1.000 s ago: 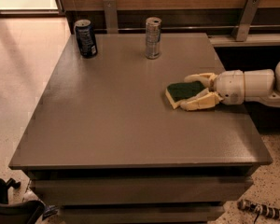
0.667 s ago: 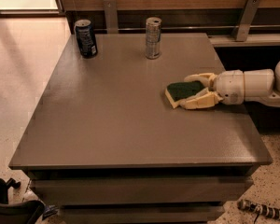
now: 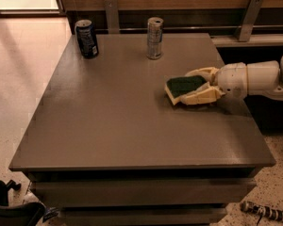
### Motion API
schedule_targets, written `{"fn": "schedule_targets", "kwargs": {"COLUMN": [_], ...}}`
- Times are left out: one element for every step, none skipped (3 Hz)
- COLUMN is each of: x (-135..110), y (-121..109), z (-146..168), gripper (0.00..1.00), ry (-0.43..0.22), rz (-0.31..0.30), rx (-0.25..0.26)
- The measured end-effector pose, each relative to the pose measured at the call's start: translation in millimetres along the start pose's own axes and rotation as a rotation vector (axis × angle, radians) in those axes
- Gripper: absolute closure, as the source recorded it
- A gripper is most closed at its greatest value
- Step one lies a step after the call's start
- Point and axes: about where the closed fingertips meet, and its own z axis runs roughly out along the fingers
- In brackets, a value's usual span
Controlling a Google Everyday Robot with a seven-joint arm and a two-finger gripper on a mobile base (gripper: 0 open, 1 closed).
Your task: Pick sponge
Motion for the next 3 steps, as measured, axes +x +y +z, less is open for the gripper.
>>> {"fn": "schedule_targets", "kwargs": {"x": [-74, -113, -139], "y": [10, 14, 18], "z": [-17, -26, -33], "gripper": [1.0, 1.0, 1.0], "ry": [0.041, 0.052, 0.05], "rz": [-0.078, -0.118, -0.149], "rx": [0.056, 0.088, 0.105]}}
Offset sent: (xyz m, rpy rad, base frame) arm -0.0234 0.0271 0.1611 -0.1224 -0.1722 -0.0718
